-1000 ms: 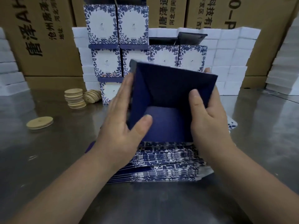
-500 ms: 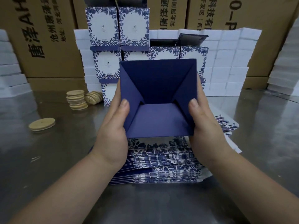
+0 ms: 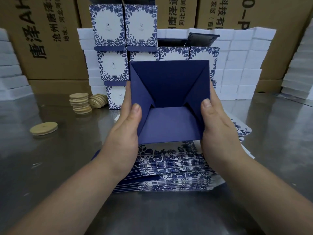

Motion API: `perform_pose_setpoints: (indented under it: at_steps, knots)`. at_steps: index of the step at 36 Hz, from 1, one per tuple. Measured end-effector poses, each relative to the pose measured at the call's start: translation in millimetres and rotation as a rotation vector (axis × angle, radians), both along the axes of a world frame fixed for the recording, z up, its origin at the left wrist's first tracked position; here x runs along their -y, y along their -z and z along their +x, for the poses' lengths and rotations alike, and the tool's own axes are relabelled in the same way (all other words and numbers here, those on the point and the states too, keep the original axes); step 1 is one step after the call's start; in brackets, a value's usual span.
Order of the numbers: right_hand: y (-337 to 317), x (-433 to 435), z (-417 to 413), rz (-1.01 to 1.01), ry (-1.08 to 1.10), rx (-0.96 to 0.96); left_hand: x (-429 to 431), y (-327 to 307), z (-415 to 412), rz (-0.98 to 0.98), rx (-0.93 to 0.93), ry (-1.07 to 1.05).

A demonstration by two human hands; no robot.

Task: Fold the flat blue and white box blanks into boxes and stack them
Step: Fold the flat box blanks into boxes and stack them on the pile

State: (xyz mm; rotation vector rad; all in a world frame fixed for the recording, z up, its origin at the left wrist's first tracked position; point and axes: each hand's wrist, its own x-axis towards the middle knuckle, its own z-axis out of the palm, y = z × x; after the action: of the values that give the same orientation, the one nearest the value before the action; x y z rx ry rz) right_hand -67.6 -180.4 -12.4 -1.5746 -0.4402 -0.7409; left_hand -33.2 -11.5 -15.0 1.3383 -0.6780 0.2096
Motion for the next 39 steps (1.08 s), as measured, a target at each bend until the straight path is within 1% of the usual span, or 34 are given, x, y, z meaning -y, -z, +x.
perform_pose_setpoints:
  at_steps: [4,8,11,15,18,22,32,35,39]
  knots:
    - [-3,-3,-4,-0.098,0.044,-0.012,1,0,-1,-0.002,-0.008,-0.069]
    - [-5,-6,-6,-0.169,0.053,-0.009,5,-1,-3,0.103,0.018,-0.236]
    - [-5,-8,-7,-0.149,0.056,-0.011,5,-5,-3,0.15,0.073,-0.315]
    - [-6,-12,-7,-0.089,0.014,-0.064,5,-8,-4,0.14,0.111,-0.426]
    - [-6,-15,-7,-0.116,0.074,-0.098,6,-8,-6,0.196,0.138,-0.498]
    - [-6,-16,-8,-0.141,0.129,-0.106,8,-6,-8,0.208,0.142,-0.529]
    - [-5,-17,-8,-0.188,0.229,-0.029,12,-4,-9,0.25,0.144,-0.623]
    - [-4,-16,-8,-0.099,0.225,-0.079,13,-4,-9,0.244,0.118,-0.68]
    - [-6,-17,-9,-0.047,0.339,-0.092,16,-5,-11,0.259,0.098,-0.7]
